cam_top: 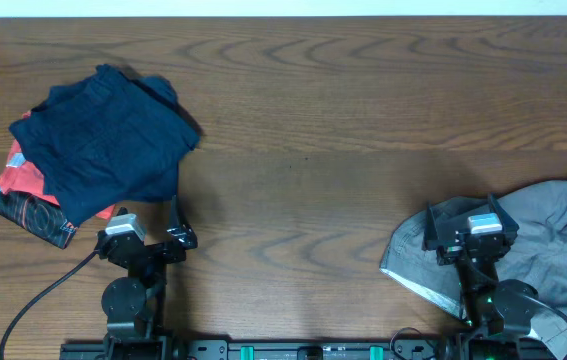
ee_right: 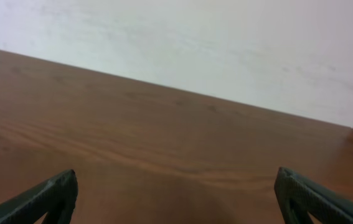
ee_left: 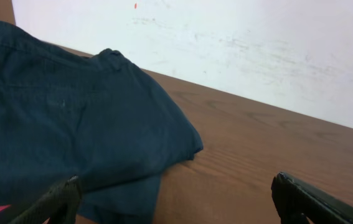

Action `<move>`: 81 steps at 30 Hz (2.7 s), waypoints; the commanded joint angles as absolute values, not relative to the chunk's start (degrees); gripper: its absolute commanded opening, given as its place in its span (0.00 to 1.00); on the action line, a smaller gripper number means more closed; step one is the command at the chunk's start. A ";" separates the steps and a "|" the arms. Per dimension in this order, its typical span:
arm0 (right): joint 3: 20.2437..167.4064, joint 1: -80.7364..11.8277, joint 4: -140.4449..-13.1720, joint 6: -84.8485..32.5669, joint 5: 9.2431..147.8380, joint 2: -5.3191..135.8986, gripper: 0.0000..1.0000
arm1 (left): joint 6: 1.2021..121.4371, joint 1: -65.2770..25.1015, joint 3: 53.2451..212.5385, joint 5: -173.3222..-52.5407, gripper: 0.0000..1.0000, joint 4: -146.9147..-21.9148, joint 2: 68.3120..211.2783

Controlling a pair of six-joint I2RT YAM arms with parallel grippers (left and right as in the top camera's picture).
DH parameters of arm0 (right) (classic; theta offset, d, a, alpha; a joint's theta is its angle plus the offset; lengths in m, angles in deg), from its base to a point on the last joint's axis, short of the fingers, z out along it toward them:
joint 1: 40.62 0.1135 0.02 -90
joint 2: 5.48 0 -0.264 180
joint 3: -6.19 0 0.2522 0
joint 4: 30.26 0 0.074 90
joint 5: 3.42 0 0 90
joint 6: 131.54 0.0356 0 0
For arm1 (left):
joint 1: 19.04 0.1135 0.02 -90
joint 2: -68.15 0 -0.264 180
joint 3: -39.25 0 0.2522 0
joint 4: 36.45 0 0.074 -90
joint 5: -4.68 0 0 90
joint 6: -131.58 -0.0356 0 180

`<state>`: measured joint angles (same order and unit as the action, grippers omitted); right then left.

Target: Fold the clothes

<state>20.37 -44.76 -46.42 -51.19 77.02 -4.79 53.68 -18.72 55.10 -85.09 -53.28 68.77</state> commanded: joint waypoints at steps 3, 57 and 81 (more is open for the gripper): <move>20.72 -44.34 -46.68 -39.39 75.36 -5.10 0.99 | 54.36 -18.85 54.21 -93.54 0.98 -55.22 68.66; 62.36 -43.51 -79.94 -15.52 81.17 83.46 0.01 | 62.01 -18.85 96.85 -106.53 0.98 -99.35 120.13; 69.16 -38.57 -58.70 -23.93 69.83 77.39 0.77 | 61.40 -27.68 96.85 -110.26 0.98 -69.89 137.27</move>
<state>67.94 -35.06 -56.62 -19.08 66.01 81.17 62.34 -24.67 95.89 -109.17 -71.53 134.10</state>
